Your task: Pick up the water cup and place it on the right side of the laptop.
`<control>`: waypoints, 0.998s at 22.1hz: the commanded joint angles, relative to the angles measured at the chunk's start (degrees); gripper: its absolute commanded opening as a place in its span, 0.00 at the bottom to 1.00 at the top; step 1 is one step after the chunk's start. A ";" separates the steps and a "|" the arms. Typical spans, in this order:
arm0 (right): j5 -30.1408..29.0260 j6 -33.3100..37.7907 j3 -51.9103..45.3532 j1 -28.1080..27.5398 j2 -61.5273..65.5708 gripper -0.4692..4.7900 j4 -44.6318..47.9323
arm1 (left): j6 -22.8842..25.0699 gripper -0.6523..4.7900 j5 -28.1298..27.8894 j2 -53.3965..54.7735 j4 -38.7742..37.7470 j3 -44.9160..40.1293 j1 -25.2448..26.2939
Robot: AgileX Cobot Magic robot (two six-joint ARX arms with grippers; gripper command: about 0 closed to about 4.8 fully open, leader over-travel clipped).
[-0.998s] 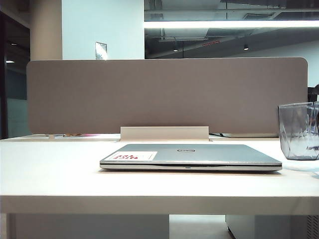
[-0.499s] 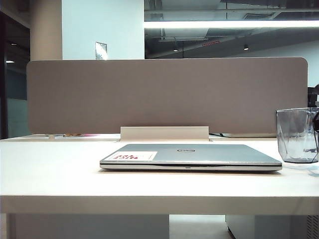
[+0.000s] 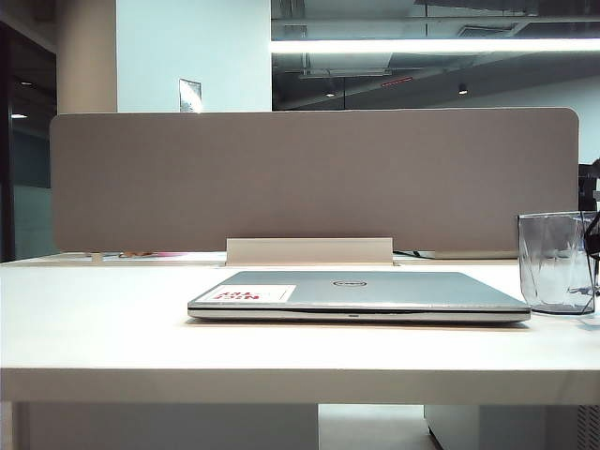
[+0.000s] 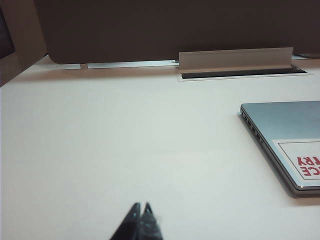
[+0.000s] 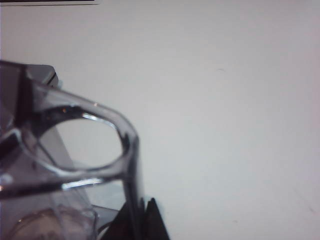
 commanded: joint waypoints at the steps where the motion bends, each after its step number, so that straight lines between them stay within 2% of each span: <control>1: 0.04 0.00 0.28 -0.09 1.05 0.08 0.70 | -0.24 0.11 0.20 -0.02 0.33 0.17 -0.04; 4: 0.37 0.02 0.26 -0.09 1.79 0.09 0.81 | -0.24 0.11 0.20 -0.02 0.35 0.17 -0.04; 7: 0.33 0.26 0.26 -0.09 1.77 0.19 1.95 | -0.24 0.11 0.20 -0.02 0.35 0.17 -0.04; 15: -0.11 2.08 0.22 -0.07 1.64 0.19 2.89 | -0.24 0.11 0.20 -0.02 0.33 0.17 -0.04; 18: -0.96 3.32 0.20 -0.04 0.52 0.27 2.89 | -0.24 0.11 0.20 -0.02 0.33 0.17 -0.04; 22: -0.96 3.48 0.13 -0.04 -2.36 0.29 1.05 | -0.24 0.11 0.20 -0.02 0.33 0.17 -0.04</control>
